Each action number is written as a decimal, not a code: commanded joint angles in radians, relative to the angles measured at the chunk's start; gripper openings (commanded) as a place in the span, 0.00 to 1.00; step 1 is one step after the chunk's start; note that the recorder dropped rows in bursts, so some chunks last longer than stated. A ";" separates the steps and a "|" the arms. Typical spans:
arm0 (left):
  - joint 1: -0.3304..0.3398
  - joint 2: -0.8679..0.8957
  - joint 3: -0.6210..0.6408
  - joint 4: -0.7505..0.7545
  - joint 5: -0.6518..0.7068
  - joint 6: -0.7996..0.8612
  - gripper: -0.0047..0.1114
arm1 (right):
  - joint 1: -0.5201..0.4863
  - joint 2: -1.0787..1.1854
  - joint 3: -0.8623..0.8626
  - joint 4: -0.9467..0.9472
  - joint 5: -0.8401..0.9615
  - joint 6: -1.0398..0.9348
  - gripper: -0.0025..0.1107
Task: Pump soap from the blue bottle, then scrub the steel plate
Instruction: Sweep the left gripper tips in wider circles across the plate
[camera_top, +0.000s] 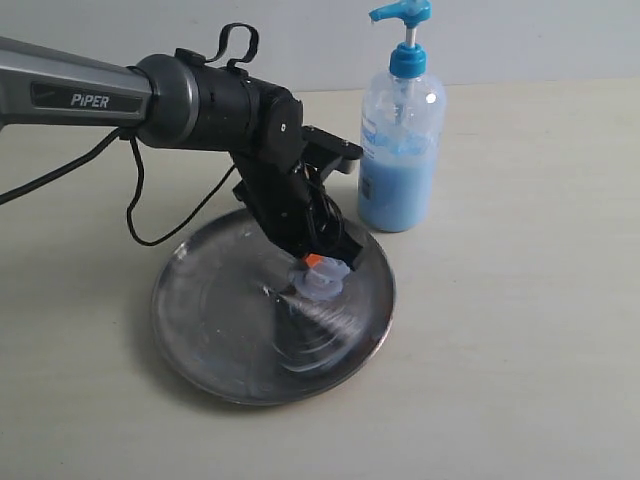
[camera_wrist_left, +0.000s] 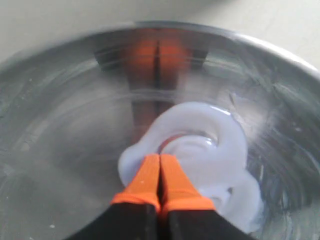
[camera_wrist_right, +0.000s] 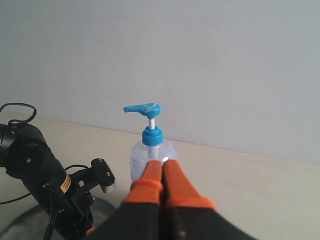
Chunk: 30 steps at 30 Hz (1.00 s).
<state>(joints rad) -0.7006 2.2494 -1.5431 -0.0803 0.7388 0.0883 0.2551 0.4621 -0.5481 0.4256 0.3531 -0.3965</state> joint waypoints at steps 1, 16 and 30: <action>-0.007 0.043 0.027 0.044 0.076 -0.018 0.04 | 0.001 -0.007 0.005 0.001 -0.001 -0.004 0.02; -0.107 0.043 0.027 -0.030 0.055 0.068 0.04 | 0.001 -0.007 0.005 0.001 -0.001 -0.004 0.02; -0.003 0.049 0.027 -0.023 -0.014 0.008 0.04 | 0.001 -0.007 0.005 0.001 -0.001 -0.004 0.02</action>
<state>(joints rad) -0.7383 2.2558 -1.5389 -0.1230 0.6238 0.1074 0.2551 0.4621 -0.5481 0.4270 0.3531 -0.3965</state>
